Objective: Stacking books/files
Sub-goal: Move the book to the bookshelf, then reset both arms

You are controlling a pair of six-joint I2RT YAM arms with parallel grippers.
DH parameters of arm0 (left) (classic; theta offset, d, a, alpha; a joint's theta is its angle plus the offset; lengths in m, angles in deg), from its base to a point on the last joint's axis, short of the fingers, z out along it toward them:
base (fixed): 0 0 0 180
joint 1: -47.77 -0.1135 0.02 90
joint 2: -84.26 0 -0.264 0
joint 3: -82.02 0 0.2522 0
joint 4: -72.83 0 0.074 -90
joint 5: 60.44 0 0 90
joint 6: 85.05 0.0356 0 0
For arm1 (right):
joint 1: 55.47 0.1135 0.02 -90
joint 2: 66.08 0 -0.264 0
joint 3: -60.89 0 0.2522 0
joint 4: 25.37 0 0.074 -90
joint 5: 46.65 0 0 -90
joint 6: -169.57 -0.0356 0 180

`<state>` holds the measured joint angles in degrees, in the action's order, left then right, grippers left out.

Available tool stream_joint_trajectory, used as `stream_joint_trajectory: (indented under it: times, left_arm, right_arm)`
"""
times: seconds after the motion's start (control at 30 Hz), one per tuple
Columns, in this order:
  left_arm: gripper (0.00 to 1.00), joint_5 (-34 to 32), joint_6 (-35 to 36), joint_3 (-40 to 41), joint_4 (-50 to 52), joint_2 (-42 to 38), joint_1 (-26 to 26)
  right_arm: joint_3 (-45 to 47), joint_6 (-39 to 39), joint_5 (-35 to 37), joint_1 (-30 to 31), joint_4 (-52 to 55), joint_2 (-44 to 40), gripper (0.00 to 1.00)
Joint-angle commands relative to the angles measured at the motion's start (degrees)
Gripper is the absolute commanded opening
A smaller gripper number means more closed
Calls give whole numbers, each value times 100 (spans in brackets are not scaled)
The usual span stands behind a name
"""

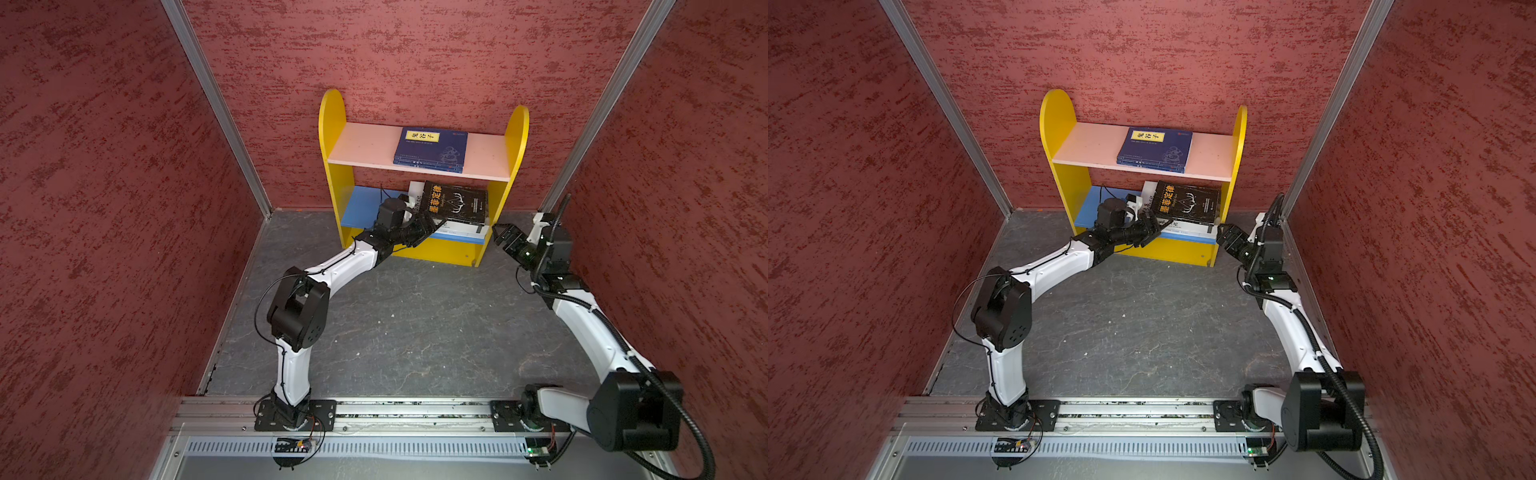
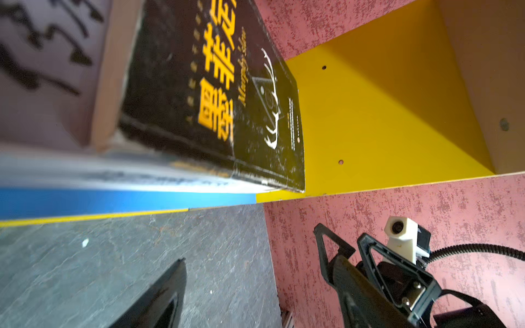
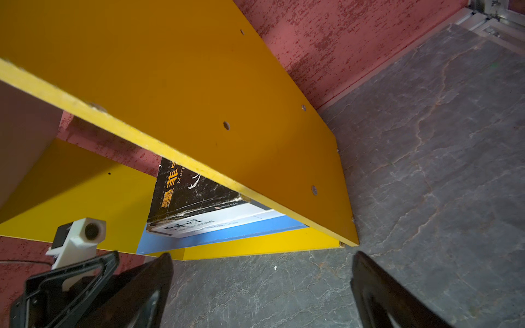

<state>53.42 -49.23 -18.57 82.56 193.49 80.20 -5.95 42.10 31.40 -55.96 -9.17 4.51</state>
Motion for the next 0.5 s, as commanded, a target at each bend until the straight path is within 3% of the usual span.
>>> stream_joint_trajectory:
  times: [0.0,0.17,0.33,0.47]
  left_arm:
    - [84,-638,146,592,-97,-780,-20]
    - [100,-1693,716,1759,772,-2003,-69]
    - [99,-2908,1433,2471,1665,-3171,-201]
    - [99,-3537,1850,3396,1316,-4028,-586]
  right_arm:
    - [55,199,403,-30,222,-206,99]
    - [302,517,978,-65,416,-330,99]
    - [368,654,1614,-109,650,-53,99]
    - [651,634,2429,-127,451,49,99]
